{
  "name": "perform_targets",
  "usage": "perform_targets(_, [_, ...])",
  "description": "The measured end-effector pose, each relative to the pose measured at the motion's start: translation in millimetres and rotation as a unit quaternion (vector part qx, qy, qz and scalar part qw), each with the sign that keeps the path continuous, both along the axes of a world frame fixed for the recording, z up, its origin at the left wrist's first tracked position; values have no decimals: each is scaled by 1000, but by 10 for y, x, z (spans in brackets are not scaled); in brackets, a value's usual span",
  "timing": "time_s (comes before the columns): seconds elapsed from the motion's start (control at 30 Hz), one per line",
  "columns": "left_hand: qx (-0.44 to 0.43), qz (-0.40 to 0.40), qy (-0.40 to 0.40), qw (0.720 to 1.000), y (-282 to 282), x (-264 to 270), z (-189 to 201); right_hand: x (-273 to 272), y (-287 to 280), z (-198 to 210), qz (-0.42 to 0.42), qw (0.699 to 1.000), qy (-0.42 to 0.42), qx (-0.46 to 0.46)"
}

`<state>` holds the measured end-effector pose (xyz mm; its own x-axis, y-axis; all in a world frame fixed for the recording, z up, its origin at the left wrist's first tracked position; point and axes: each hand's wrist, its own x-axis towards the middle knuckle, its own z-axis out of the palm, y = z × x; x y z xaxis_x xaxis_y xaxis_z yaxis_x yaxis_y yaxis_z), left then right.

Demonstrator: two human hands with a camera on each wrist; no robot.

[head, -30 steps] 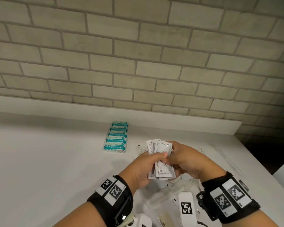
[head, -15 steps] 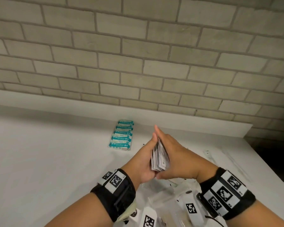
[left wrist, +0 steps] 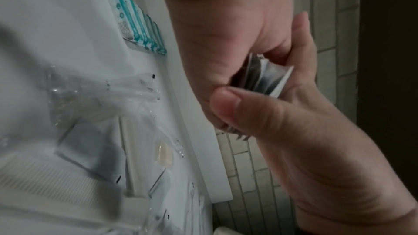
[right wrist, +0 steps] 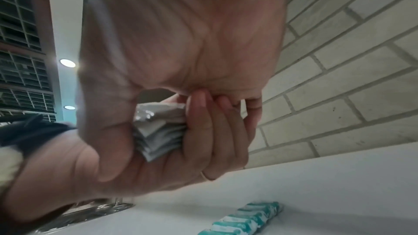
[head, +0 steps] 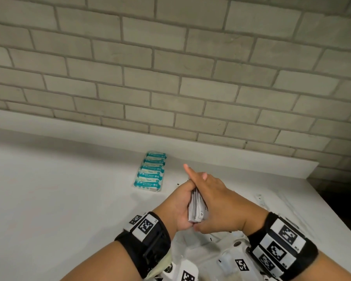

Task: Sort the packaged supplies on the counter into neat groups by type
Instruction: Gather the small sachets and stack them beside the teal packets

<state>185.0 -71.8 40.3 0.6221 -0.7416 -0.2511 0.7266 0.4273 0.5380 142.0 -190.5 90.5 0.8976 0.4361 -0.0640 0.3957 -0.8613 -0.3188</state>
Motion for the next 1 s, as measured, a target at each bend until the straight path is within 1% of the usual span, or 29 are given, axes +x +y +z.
perform_targets(0.03, [8,15,-5,1000,-8,21,-3,32,-20,-4,-5,1000,16,15])
perform_targets(0.07, [17,39,-8,999,-20,56,-20,74,-58,-11,-18,997,44,56])
perform_targets(0.1, [23,74,-3,997,-27,107,-54,124,-108,-24,-42,988,85,120])
perform_targets(0.13, [23,118,6,993,-31,155,-71,170,-155,-46,-76,970,129,193])
perform_targets(0.17, [21,163,11,986,-31,206,-92,212,-192,-76,-116,941,165,270])
perform_targets(0.2, [13,202,15,979,-33,261,-116,258,-217,-127,-159,903,194,348])
perform_targets(0.23, [1,230,15,973,-44,323,-146,310,-235,-190,-204,857,231,413])
perform_targets(0.27, [-7,245,13,970,-63,374,-163,363,-248,-253,-234,809,278,462])
perform_targets(0.3, [-1,248,1,969,-94,421,-181,425,-253,-331,-246,768,322,495])
perform_targets(0.33, [15,247,-14,969,-126,465,-206,476,-236,-389,-251,739,350,519])
perform_targets(0.37, [28,242,-28,969,-161,501,-225,528,-220,-442,-259,722,357,533])
perform_targets(0.47, [66,251,-35,965,-208,676,-314,743,-232,-580,-294,699,344,554])
perform_targets(0.53, [132,250,-62,957,-201,900,-426,944,-324,-657,-317,694,336,553])
perform_targets(0.57, [173,240,-87,951,-188,1031,-469,1061,-386,-694,-329,701,329,541])
perform_targets(0.63, [267,217,-145,928,-153,1316,-479,1327,-506,-745,-349,731,305,500])
perform_targets(0.7, [362,183,-210,890,-129,1627,-460,1619,-600,-775,-362,761,279,459])
perform_targets(0.77, [453,142,-272,837,-119,1889,-440,1890,-653,-804,-373,780,266,425])
perform_targets(0.83, [539,98,-322,772,-133,2091,-461,2120,-663,-855,-382,796,256,395])
perform_targets(0.87, [575,74,-343,739,-141,2160,-487,2211,-652,-894,-389,798,253,385])
perform_targets(0.93, [634,24,-387,669,-161,2252,-538,2344,-622,-989,-403,804,244,363])
perform_targets(0.97, [653,4,-413,635,-165,2281,-559,2386,-604,-1029,-406,812,236,346])
perform_targets(1.0, [665,-10,-432,609,-167,2299,-570,2413,-593,-1060,-406,822,225,330])
